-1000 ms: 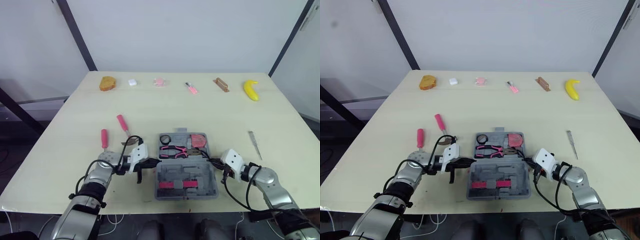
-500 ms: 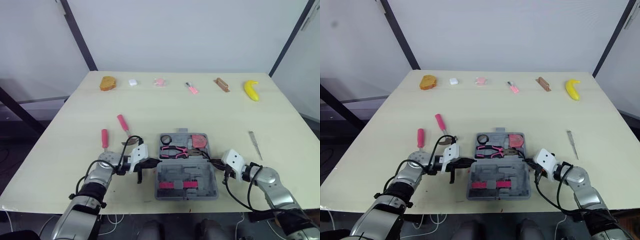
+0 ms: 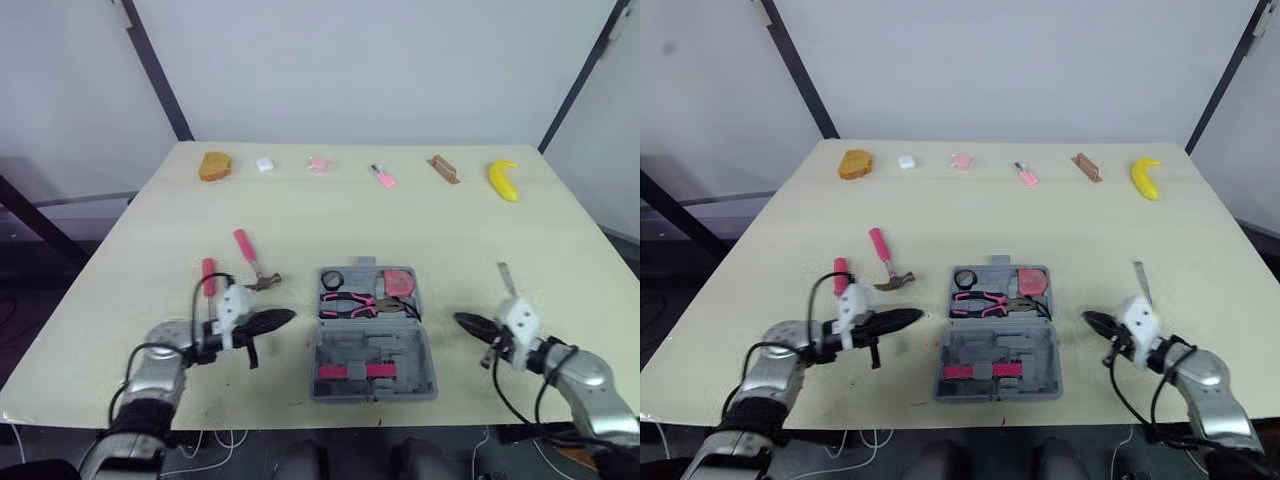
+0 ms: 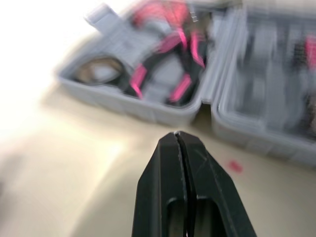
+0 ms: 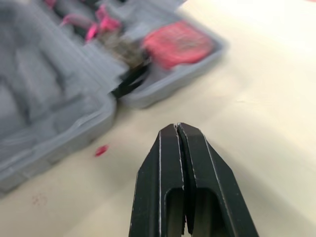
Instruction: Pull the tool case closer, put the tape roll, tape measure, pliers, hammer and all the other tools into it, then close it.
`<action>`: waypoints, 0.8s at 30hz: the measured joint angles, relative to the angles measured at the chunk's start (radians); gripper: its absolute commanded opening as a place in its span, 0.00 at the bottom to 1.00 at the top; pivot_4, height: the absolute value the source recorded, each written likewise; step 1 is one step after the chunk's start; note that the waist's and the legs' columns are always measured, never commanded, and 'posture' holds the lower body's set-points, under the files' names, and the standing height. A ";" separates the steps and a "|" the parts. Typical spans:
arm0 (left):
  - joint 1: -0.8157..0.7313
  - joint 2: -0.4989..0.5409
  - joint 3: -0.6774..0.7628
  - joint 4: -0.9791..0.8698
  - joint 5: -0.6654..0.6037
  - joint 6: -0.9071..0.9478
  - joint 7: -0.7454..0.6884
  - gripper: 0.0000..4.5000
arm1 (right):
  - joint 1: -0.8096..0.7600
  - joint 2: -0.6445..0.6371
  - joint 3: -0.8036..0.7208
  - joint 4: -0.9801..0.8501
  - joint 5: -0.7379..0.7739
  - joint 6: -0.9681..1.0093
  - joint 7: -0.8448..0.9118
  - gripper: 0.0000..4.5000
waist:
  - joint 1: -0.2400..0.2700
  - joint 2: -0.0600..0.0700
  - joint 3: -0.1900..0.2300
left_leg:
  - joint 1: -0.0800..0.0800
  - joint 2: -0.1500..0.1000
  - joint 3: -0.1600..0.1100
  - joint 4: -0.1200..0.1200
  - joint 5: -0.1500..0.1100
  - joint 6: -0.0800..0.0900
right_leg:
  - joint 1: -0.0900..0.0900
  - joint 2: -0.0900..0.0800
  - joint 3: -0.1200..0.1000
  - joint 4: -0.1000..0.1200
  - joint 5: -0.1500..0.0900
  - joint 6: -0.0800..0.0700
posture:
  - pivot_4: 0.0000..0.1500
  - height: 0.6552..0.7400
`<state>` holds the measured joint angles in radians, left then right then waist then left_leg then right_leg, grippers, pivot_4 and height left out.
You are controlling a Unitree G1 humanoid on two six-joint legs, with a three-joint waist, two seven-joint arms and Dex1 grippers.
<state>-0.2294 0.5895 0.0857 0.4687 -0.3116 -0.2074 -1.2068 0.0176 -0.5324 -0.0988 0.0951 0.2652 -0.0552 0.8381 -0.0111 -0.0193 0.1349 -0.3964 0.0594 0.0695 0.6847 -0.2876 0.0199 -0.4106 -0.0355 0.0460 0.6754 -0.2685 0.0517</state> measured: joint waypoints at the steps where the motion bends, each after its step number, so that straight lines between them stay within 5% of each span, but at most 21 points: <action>1: 0.025 0.007 0.039 -0.029 -0.032 0.032 0.021 0.00 | 0.023 0.000 -0.032 -0.011 0.024 0.005 -0.009 0.01 | 0.000 0.000 0.000 | 0.000 0.000 0.000 0.000 0.000 0.000 | 0.000 0.000 0.000 0.000 0.000 0.000 | 1.00 1.00; 6: 0.127 -0.011 0.214 -0.141 -0.150 0.114 0.166 0.00 | 0.112 0.011 -0.170 -0.021 0.101 0.000 -0.059 0.01 | 0.000 0.000 0.000 | 0.000 0.000 0.000 0.000 0.000 0.000 | 0.000 -0.001 0.000 0.000 0.000 0.000 | 1.00 1.00; 9: 0.202 -0.009 0.309 -0.146 -0.180 0.123 0.232 0.18 | 0.175 0.009 -0.248 -0.013 0.128 -0.006 -0.066 0.00 | -0.003 0.000 0.000 | 0.001 0.000 0.001 -0.002 0.000 0.000 | 0.000 -0.001 0.000 0.000 0.000 0.000 | 1.00 1.00; 13: 0.331 -0.004 0.408 -0.136 -0.194 0.128 0.279 0.56 | 0.259 0.009 -0.356 0.013 0.168 -0.017 -0.077 0.00 | -0.003 0.000 0.000 | 0.001 0.000 0.001 -0.002 0.000 0.000 | 0.000 -0.001 0.001 -0.002 0.000 0.000 | 1.00 1.00; 17: 0.401 0.014 0.472 -0.085 -0.194 0.128 0.297 0.96 | 0.302 0.011 -0.437 0.059 0.205 -0.020 -0.091 0.37 | 0.001 -0.001 0.000 | 0.001 0.000 0.001 -0.002 0.000 0.000 | 0.001 -0.001 0.000 -0.002 0.000 0.000 | 1.00 1.00; 21: 0.433 0.053 0.511 -0.017 -0.190 0.121 0.295 1.00 | 0.324 0.019 -0.508 0.094 0.243 -0.012 -0.113 0.83 | 0.000 -0.001 0.000 | 0.002 0.000 0.001 -0.002 0.000 0.000 | 0.001 -0.001 0.000 -0.003 -0.002 -0.003 | 1.00 1.00; 23: 0.428 0.077 0.518 0.062 -0.184 0.095 0.287 1.00 | 0.335 0.016 -0.525 0.150 0.243 -0.024 -0.106 0.99 | 0.000 -0.002 -0.001 | 0.002 0.000 0.001 -0.002 0.000 0.000 | 0.001 -0.001 0.000 -0.003 -0.002 -0.004 | 1.00 1.00; 24: 0.431 0.085 0.525 0.088 -0.181 0.089 0.286 1.00 | 0.343 0.016 -0.535 0.173 0.243 -0.027 -0.105 0.99 | 0.000 -0.002 -0.001 | 0.002 0.000 0.001 -0.002 0.000 0.000 | 0.001 -0.001 0.000 -0.003 -0.002 -0.004 | 1.00 1.00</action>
<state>0.2016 0.6741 0.6108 0.5568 -0.4924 -0.1182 -0.9208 0.3603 -0.5164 -0.6339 0.2685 0.5077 -0.0818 0.7331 -0.0116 -0.0211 0.1340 -0.3946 0.0593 0.0709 0.6823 -0.2878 0.0198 -0.4100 -0.0362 0.0463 0.6726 -0.2708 0.0482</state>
